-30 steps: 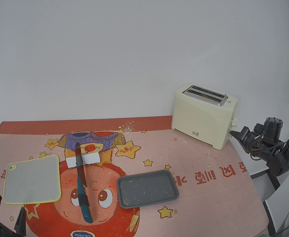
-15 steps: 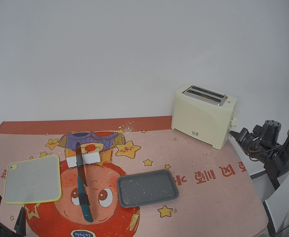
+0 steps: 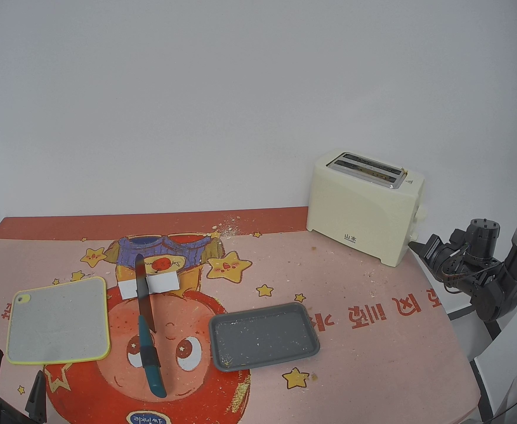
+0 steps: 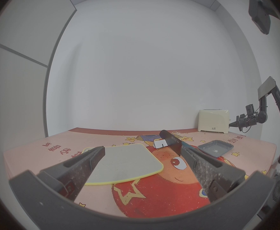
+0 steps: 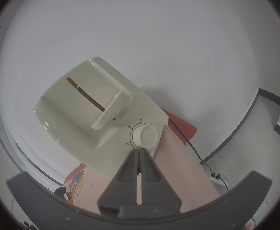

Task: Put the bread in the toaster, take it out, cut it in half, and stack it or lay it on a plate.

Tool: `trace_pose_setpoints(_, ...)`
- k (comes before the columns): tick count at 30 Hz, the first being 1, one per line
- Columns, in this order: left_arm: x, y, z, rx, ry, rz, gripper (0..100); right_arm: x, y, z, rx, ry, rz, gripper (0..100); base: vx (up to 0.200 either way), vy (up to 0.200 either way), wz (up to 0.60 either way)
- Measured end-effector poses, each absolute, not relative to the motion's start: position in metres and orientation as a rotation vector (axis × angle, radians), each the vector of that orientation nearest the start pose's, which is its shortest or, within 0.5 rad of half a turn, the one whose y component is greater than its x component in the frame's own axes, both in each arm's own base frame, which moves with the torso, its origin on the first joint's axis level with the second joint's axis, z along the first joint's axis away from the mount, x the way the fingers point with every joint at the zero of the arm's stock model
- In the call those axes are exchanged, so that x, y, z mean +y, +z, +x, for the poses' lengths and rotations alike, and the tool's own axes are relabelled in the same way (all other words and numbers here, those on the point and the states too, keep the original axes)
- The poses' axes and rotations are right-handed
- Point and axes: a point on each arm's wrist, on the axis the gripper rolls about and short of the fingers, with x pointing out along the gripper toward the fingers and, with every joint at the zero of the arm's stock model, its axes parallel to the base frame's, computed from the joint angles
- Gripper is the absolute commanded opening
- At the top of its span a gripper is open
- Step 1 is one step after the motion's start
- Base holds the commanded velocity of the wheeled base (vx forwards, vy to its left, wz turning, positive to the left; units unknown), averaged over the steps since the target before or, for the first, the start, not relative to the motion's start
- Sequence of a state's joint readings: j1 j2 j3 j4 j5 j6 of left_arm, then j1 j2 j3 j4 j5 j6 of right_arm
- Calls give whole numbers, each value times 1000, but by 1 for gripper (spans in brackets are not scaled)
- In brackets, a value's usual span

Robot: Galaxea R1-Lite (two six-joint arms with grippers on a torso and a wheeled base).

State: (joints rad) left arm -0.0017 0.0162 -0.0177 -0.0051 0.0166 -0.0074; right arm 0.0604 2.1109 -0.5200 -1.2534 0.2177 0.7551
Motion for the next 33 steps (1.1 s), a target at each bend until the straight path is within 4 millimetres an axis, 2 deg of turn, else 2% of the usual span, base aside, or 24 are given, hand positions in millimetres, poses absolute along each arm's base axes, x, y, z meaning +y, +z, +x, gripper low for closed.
trace_pose_setpoints(9, 0, 81, -23, -7, 15, -8, 100, 25, 47, 320, 427, 137, 768, 0, 0, 0, 0)
trace_pose_setpoints(19, 0, 81, -23, -6, 16, -8, 100, 39, 59, 302, 443, 186, 758, 0, 0, 0, 0)
trace_pose_setpoints(26, 0, 81, -23, -6, 14, -8, 100, 43, 86, 274, 432, 260, 745, 0, 0, 0, 0)
trace_pose_setpoints(33, 0, 81, -23, -6, 15, -8, 100, 36, 134, 240, 421, 283, 708, 0, 0, 0, 0)
